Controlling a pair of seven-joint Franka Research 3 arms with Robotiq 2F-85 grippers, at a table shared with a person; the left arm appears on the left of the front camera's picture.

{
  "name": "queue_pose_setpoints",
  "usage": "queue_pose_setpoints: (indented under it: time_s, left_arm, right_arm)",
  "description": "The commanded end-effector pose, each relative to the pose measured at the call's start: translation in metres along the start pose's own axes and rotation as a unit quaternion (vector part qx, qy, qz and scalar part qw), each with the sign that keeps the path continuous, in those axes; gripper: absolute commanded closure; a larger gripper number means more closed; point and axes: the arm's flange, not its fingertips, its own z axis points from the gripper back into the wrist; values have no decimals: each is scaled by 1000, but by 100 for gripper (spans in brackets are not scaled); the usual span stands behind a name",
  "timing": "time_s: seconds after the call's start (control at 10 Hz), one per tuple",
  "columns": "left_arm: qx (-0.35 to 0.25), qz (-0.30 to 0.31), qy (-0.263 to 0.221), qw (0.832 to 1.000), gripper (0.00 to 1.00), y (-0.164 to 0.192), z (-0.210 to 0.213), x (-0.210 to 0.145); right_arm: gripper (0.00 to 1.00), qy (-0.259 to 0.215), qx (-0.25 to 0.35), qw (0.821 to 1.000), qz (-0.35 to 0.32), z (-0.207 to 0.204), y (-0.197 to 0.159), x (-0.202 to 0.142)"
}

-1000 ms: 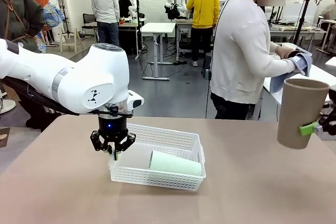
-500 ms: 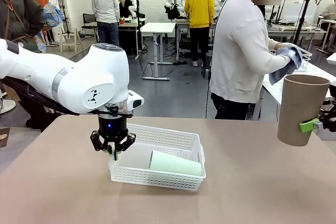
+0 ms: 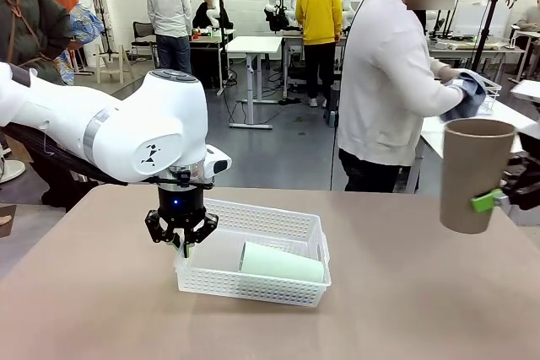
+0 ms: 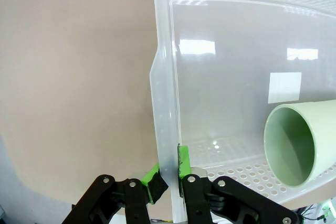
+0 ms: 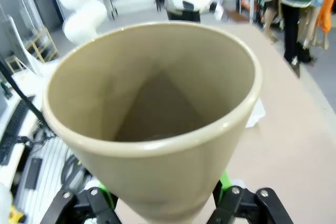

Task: Clean and organize the cups into the basket.
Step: Pick up the Reusable plastic cup from the right side of the table and stack it inside the Organizing basket in the center of the table.

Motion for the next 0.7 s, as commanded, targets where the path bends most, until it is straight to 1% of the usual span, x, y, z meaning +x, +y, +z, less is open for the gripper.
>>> queue_pose_setpoints:
  time_s: [0.0, 0.1, 0.3, 0.4, 0.6]
  left_arm:
    - [1, 11, -3, 1000, 100, -3, 2, -1]
    - [1, 11, -3, 1000, 100, -3, 2, -1]
    - [1, 11, -3, 1000, 100, -3, 2, -1]
    - [1, 11, -3, 1000, 100, -3, 2, -1]
    - [1, 11, -3, 1000, 100, -3, 2, -1]
  right_arm:
    - [18, 144, -4, 990, 10, -51, 0, 72]
    - [18, 194, -2, 981, 1, -78, -10, 92]
    - [18, 274, 8, 961, -25, -130, -31, 117]
    - [18, 309, 11, 951, -29, -154, -40, 127]
    - [18, 352, 4, 935, -34, -194, -56, 148]
